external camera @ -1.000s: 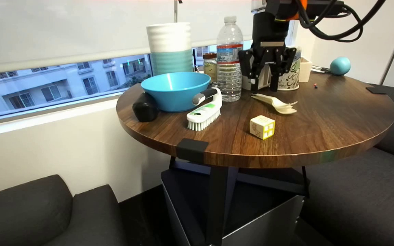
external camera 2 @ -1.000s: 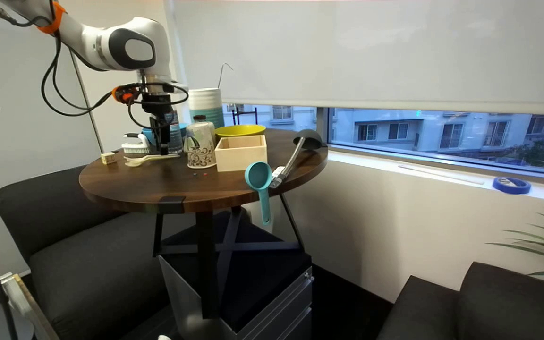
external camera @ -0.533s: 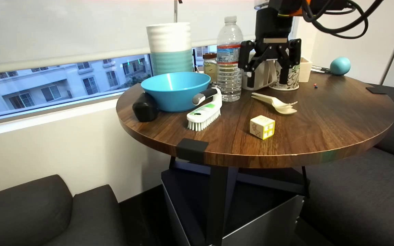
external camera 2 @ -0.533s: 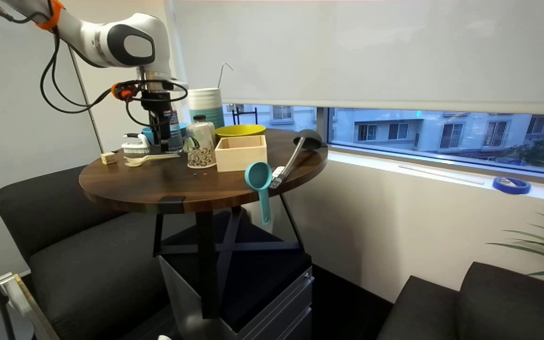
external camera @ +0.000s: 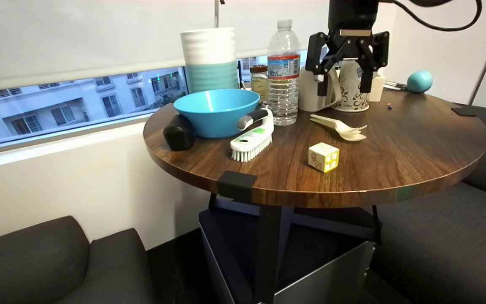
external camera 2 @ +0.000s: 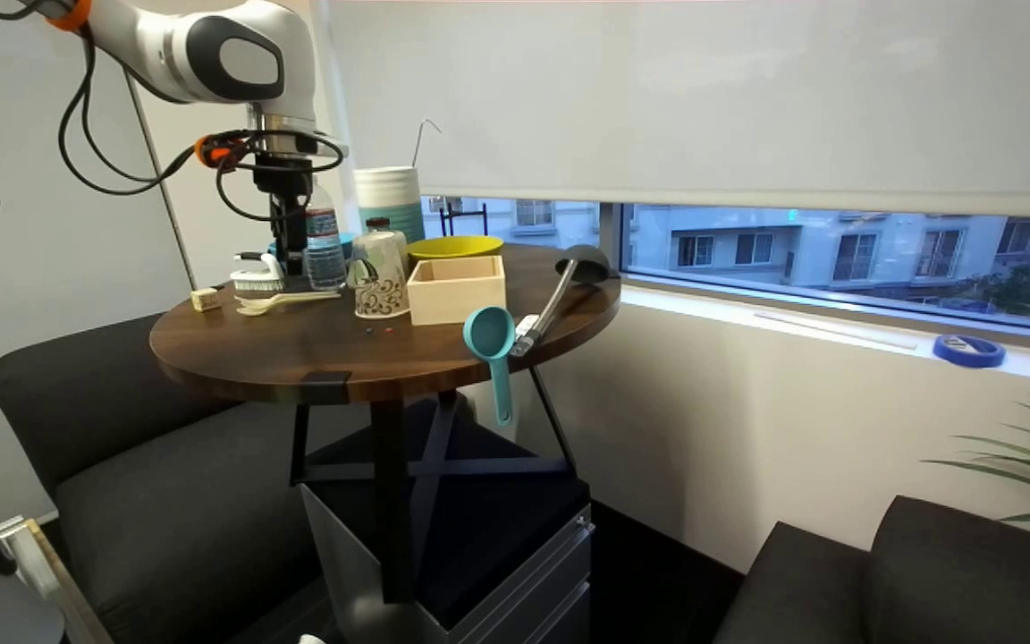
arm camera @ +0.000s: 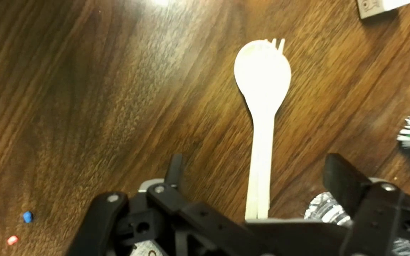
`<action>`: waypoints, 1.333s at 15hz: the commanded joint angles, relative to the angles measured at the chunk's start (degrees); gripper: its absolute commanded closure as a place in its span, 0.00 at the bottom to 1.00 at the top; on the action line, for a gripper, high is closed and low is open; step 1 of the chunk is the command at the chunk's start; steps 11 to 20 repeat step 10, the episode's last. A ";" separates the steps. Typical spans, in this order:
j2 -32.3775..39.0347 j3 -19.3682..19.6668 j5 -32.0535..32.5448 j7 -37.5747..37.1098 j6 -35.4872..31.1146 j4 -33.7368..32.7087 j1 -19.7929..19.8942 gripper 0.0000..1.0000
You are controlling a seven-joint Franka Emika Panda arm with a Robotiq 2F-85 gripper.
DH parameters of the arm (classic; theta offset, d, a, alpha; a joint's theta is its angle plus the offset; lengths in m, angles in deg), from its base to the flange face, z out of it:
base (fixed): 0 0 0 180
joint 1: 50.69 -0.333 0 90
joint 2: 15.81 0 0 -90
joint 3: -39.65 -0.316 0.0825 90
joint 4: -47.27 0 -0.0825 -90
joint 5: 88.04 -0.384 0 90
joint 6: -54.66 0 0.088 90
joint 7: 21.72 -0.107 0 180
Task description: Stack the white cutlery together.
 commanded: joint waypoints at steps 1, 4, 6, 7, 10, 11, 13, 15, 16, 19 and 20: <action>-2.74 0.35 -3.02 2.05 1.15 0.71 0.19 0.00; -4.09 0.90 -5.62 3.86 0.70 1.21 0.22 0.00; -4.72 1.18 -6.62 4.69 0.81 1.34 0.30 0.00; -5.01 1.32 -6.95 5.13 0.85 1.43 0.32 0.00; -3.43 0.74 -5.12 3.84 0.46 0.11 0.62 0.00; -3.43 0.74 -5.12 3.84 0.46 0.11 0.62 0.00; -3.43 0.74 -5.12 3.84 0.46 0.11 0.62 0.00; -3.43 0.74 -5.12 3.84 0.46 0.11 0.62 0.00; -3.43 0.74 -5.12 3.84 0.46 0.11 0.62 0.00; -3.43 0.74 -5.12 3.84 0.46 0.11 0.62 0.00; -3.43 0.74 -5.12 3.84 0.46 0.11 0.62 0.00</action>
